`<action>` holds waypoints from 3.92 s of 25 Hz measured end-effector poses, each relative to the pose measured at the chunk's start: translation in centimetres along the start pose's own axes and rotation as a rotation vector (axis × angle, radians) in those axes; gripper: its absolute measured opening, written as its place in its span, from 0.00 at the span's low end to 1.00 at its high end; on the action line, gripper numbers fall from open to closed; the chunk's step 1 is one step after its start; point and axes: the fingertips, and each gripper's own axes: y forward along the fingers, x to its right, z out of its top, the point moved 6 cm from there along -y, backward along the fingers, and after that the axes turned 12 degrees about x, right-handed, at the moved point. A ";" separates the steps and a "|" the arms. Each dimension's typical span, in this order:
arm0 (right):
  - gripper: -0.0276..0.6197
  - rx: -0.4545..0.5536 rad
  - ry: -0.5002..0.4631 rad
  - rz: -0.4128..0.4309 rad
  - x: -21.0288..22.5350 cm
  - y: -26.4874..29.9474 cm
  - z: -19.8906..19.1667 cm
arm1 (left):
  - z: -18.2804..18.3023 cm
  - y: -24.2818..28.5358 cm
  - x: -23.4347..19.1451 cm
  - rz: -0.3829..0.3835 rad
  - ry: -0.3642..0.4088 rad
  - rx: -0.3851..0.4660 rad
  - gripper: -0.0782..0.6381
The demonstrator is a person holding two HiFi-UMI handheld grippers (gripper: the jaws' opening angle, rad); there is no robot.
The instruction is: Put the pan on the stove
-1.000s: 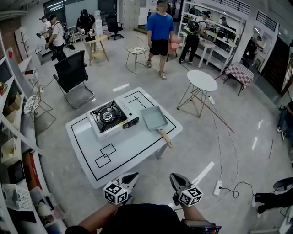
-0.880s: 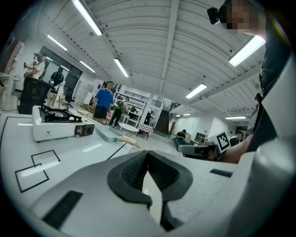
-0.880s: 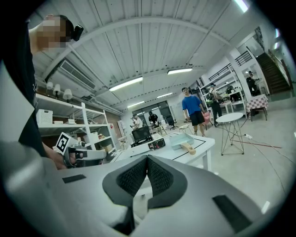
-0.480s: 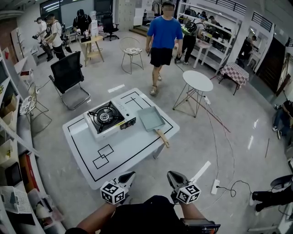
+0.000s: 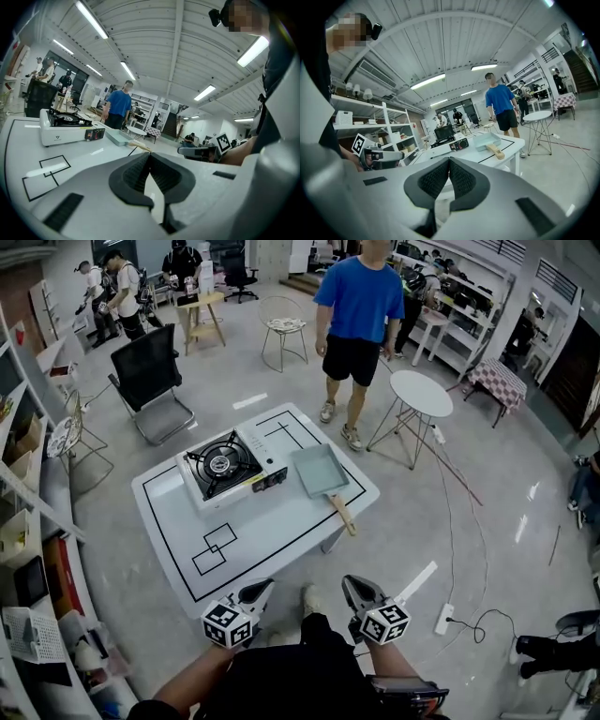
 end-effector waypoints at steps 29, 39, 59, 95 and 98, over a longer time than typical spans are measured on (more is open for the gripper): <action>0.09 -0.220 0.141 0.122 16.8 17.3 4.0 | 3.2 16.3 -7.8 0.187 -0.033 -0.007 0.12; 0.31 -0.462 0.272 0.173 20.0 20.0 1.3 | 3.7 18.5 -7.9 0.280 -0.029 -0.005 0.12; 0.35 -0.667 0.752 0.155 20.3 22.8 -4.0 | 3.1 17.5 -10.1 0.337 -0.059 -0.016 0.12; 0.22 -0.509 0.952 0.170 20.1 22.5 -3.8 | 2.5 18.4 -10.1 0.354 -0.054 -0.045 0.12; 0.22 -0.498 0.948 0.173 19.9 22.5 -3.5 | 2.6 18.1 -10.1 0.356 -0.058 -0.038 0.12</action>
